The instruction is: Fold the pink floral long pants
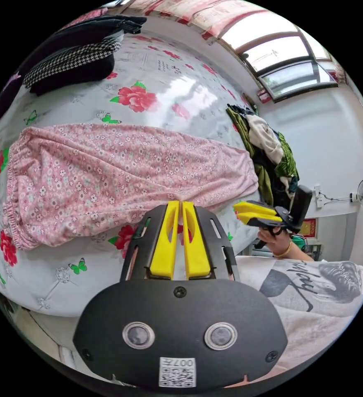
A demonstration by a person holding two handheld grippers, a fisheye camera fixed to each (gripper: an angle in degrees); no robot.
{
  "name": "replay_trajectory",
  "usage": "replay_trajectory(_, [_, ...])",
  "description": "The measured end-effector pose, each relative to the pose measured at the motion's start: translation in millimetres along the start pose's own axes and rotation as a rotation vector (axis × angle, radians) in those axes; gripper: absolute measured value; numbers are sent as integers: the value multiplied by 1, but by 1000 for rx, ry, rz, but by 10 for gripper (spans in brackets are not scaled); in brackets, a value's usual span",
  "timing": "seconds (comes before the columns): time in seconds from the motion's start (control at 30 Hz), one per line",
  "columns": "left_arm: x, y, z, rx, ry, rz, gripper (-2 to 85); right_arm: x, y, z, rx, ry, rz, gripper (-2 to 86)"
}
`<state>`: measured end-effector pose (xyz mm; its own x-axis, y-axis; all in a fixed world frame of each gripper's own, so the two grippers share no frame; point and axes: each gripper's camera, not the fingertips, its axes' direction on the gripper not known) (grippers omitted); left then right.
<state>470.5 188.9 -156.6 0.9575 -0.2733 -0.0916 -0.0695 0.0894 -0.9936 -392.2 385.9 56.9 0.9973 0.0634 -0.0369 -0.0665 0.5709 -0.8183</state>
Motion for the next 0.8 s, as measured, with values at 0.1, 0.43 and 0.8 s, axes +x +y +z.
replay_trajectory(0.1, [-10, -2, -8, -7, 13, 8, -8, -1, -16, 22, -76, -55, -46, 62])
replay_trajectory(0.43, [-28, 33, -38, -24, -3, 170, 0, 7, -78, 90, -184, -93, -26, 23])
replay_trajectory(0.8, [-257, 169, -179, 257, -359, -366, 66, 36, -65, 118, -257, -78, 47, 0])
